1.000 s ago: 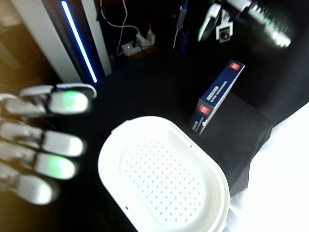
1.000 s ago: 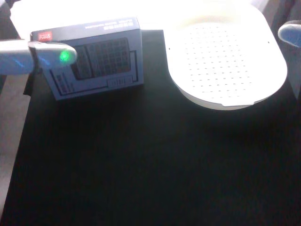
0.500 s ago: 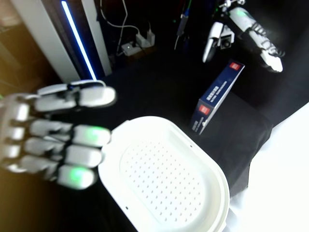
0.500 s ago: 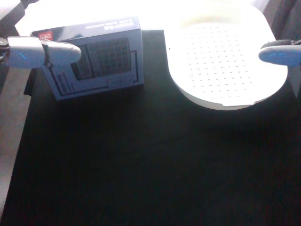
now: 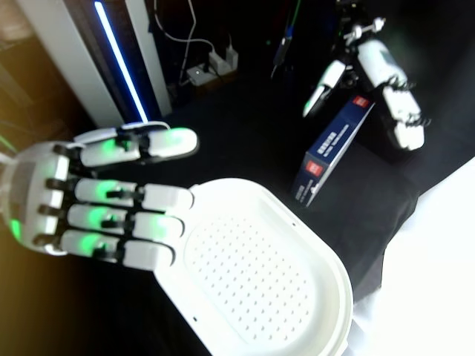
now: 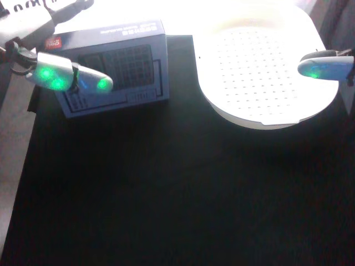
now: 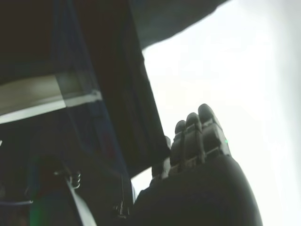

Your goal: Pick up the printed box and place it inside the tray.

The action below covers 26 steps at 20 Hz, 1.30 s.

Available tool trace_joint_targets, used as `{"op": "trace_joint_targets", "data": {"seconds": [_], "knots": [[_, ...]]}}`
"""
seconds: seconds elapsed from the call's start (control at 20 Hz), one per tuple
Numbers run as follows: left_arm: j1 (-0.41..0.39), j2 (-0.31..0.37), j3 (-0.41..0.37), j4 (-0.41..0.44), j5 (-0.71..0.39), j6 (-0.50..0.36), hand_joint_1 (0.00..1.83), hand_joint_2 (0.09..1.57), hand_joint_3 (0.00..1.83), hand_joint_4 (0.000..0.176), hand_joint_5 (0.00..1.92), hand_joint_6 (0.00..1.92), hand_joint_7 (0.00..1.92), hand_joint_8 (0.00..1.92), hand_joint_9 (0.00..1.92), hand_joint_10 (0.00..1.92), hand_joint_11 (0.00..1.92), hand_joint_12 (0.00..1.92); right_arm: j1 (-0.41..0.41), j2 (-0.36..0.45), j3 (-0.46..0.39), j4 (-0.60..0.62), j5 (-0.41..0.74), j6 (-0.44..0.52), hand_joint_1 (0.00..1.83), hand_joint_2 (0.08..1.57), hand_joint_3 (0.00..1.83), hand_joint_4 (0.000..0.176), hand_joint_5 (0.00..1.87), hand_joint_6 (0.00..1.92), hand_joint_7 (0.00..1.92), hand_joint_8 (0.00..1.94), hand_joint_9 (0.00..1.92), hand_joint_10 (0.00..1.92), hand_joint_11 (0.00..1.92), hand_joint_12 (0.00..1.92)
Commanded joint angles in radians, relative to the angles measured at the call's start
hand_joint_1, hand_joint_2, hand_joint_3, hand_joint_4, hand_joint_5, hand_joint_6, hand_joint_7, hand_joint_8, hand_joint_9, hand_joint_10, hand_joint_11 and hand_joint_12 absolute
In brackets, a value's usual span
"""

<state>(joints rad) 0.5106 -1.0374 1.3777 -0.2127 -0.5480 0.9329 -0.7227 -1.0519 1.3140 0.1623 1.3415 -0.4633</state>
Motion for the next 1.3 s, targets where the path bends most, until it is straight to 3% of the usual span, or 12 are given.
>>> {"op": "trace_joint_targets", "data": {"seconds": [0.0,0.05,0.2,0.35,0.5,0.55,0.8,0.85,0.9,1.05,1.1,1.25], "knots": [[-0.013,0.003,0.006,-0.007,-0.106,-0.003,0.88,0.72,0.01,0.021,0.1,0.01,0.42,0.02,0.55,0.04,0.21,0.68,0.014,0.001,0.006,0.014,0.116,0.013,0.75,0.62,0.0,0.176,0.02,0.0,0.06,0.0,0.02,0.0,0.0,0.03],[-0.013,0.001,0.005,-0.007,-0.106,-0.003,1.01,0.76,0.0,0.0,0.23,0.01,0.61,0.02,0.74,0.05,0.34,0.75,0.014,0.0,0.006,0.013,0.116,0.016,0.74,0.62,0.0,0.176,0.01,0.0,0.06,0.0,0.03,0.0,0.0,0.03],[-0.008,-0.01,0.007,-0.008,-0.113,-0.002,1.21,0.89,0.0,0.0,0.75,0.02,1.09,0.03,1.21,0.1,0.82,0.98,0.014,-0.001,0.006,0.013,0.116,0.022,0.75,0.65,0.0,0.176,0.01,0.01,0.06,0.0,0.01,0.0,0.0,0.0],[0.012,-0.028,0.007,-0.021,-0.138,-0.003,1.31,1.0,0.0,0.0,1.21,0.33,1.4,0.44,1.62,0.06,1.39,0.74,0.014,-0.001,0.006,0.013,0.116,0.034,0.74,0.65,0.0,0.176,0.03,0.01,0.08,0.01,0.03,0.01,0.0,0.0],[0.032,-0.04,0.017,-0.036,-0.162,-0.03,1.19,1.06,0.0,0.0,1.1,0.77,1.5,0.07,1.7,0.04,1.38,0.87,0.014,-0.001,0.006,0.014,0.116,0.035,0.73,0.65,0.0,0.176,0.04,0.01,0.07,0.0,0.02,0.0,0.01,0.0],[0.035,-0.04,0.019,-0.036,-0.167,-0.039,1.27,1.04,0.0,0.0,1.07,0.66,1.33,0.56,1.7,0.03,1.4,0.87,0.014,-0.001,0.006,0.014,0.116,0.035,0.72,0.66,0.0,0.176,0.04,0.01,0.07,0.0,0.02,0.0,0.01,0.01],[0.021,0.001,0.006,-0.033,-0.247,-0.078,1.19,1.06,0.0,0.0,1.1,0.77,1.44,0.23,1.73,0.14,1.27,1.35,0.014,-0.001,0.008,0.014,0.116,0.036,0.75,0.62,0.0,0.176,0.02,0.0,0.08,0.0,0.02,0.0,0.01,0.01],[0.012,0.017,-0.006,-0.029,-0.265,-0.078,1.18,1.08,0.0,0.0,1.06,0.83,1.44,0.2,1.62,0.34,1.22,1.37,0.014,-0.002,0.009,0.014,0.116,0.036,0.74,0.63,0.0,0.176,0.02,0.0,0.08,0.0,0.02,0.0,0.02,0.01],[0.001,0.049,-0.039,-0.019,-0.318,-0.078,1.27,1.06,0.0,0.0,1.03,0.73,1.28,0.65,1.57,0.46,1.27,1.31,0.014,-0.003,0.01,0.014,0.116,0.036,0.75,0.63,0.0,0.176,0.01,0.0,0.07,0.0,0.02,0.0,0.02,0.02],[-0.007,0.103,-0.095,-0.004,-0.42,-0.078,1.2,1.07,0.0,0.0,1.06,0.81,1.25,0.59,1.46,0.72,1.26,1.22,0.014,-0.003,0.011,0.014,0.116,0.036,0.73,0.6,0.0,0.176,0.0,0.0,0.08,0.0,0.04,0.01,0.04,0.03],[-0.011,0.115,-0.112,0.004,-0.458,-0.078,1.28,1.04,0.0,0.0,1.08,0.64,1.27,0.69,1.43,0.75,1.22,1.19,0.014,-0.003,0.012,0.015,0.116,0.036,0.73,0.59,0.0,0.176,0.01,0.0,0.08,0.0,0.04,0.01,0.04,0.03],[-0.017,0.149,-0.151,0.024,-0.544,-0.078,1.28,1.04,0.0,0.0,1.07,0.73,1.24,0.7,1.35,0.62,1.29,1.28,0.014,-0.008,0.02,0.016,0.116,0.036,0.6,0.67,0.01,0.176,0.0,0.0,0.06,0.0,0.0,0.0,0.07,0.06]]}}
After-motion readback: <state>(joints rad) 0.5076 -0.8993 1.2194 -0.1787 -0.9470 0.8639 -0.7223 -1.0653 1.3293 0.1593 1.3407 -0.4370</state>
